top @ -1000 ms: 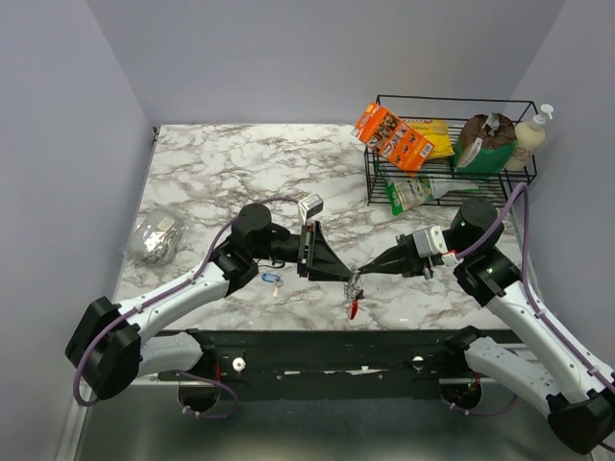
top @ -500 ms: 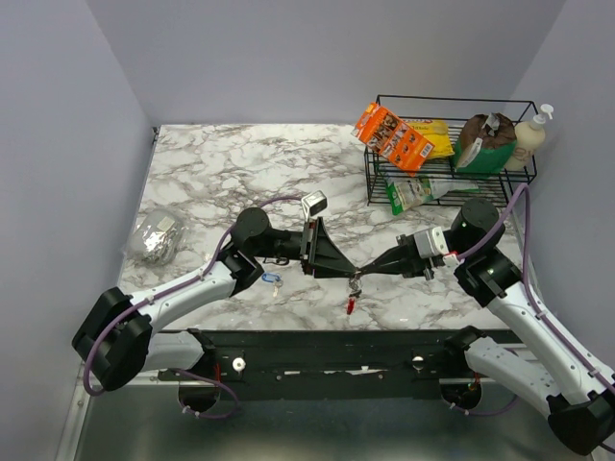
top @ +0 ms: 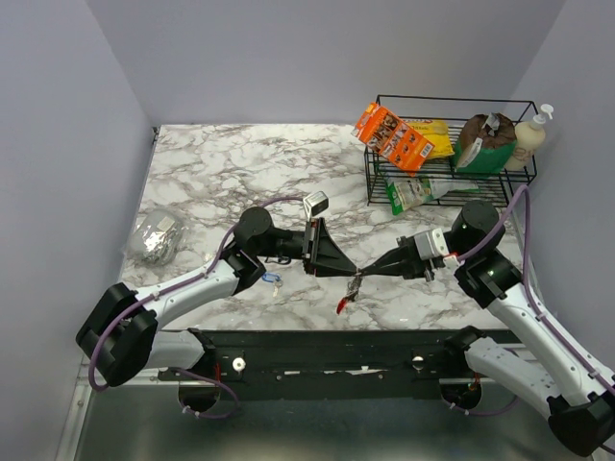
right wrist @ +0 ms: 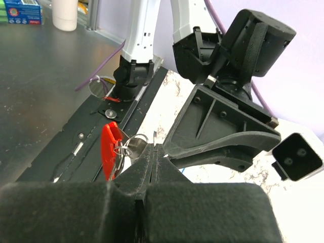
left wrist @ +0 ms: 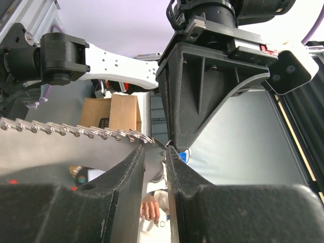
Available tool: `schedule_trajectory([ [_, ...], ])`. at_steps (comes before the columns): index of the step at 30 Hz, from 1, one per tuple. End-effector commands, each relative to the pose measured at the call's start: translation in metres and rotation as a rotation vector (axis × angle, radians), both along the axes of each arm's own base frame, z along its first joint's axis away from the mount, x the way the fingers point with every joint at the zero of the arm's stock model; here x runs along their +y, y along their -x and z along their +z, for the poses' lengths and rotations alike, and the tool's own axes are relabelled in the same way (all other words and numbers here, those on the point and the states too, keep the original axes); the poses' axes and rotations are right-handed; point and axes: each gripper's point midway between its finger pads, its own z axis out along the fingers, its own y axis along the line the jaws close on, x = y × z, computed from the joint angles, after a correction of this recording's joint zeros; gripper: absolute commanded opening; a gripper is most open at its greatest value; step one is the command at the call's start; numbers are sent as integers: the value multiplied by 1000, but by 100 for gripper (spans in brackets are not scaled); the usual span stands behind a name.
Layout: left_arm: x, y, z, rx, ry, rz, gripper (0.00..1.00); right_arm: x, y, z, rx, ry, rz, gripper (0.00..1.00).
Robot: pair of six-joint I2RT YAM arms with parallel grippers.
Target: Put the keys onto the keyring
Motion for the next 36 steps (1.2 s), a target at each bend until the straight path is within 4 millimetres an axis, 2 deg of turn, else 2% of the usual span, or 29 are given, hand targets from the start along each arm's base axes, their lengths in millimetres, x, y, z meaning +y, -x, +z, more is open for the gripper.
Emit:
schedule_trajectory([
  [1,1,2,-6,-52,-29,0,31,-3,6,-10,22,8,11,0],
  [3,4,-4,-22,-80,-107,27,33,-3,3,-19,41,18,-11,0],
  [5,7,-16,-36,-107,-182,81,39,-2,-1,-26,51,24,-41,0],
  [6,15,-23,-46,-138,-254,110,47,-2,-4,-29,55,27,-60,0],
  [7,19,-27,-50,-160,-288,131,51,-1,-8,-36,73,35,-81,0],
  [9,32,-44,-61,-213,-407,204,62,1,-23,-39,79,30,-158,0],
  [10,37,-48,-63,-231,-443,221,65,2,-28,-44,94,38,-178,0],
  [12,47,-58,-66,-274,-515,259,69,4,-45,-43,103,26,-259,0],
  [15,53,-66,-65,-294,-543,283,70,8,-66,-37,100,-4,-333,0],
  [18,56,-70,-67,-289,-551,296,71,14,-74,-28,98,-37,-329,0],
  [20,57,-71,-69,-289,-554,299,71,17,-78,-31,110,-42,-321,1],
  [23,58,-73,-71,-292,-560,306,71,17,-82,-58,175,1,-342,0],
  [24,59,-73,-73,-292,-565,307,71,16,-87,-72,210,18,-380,0],
  [25,59,-73,-72,-299,-564,310,71,13,-86,-94,256,47,-405,0],
  [27,61,-74,-73,-310,-576,319,72,7,-97,-114,330,52,-511,0],
  [28,62,-75,-74,-312,-582,321,72,1,-97,-132,378,68,-564,0],
  [30,64,-78,-76,-326,-602,327,72,-9,-107,-144,451,58,-683,0],
  [31,64,-78,-77,-330,-607,325,72,-14,-108,-144,464,40,-721,0],
  [32,64,-79,-78,-334,-612,328,72,-20,-107,-155,489,47,-758,0],
  [36,62,-86,-85,-353,-628,330,73,-48,-121,-171,621,-34,-992,0],
])
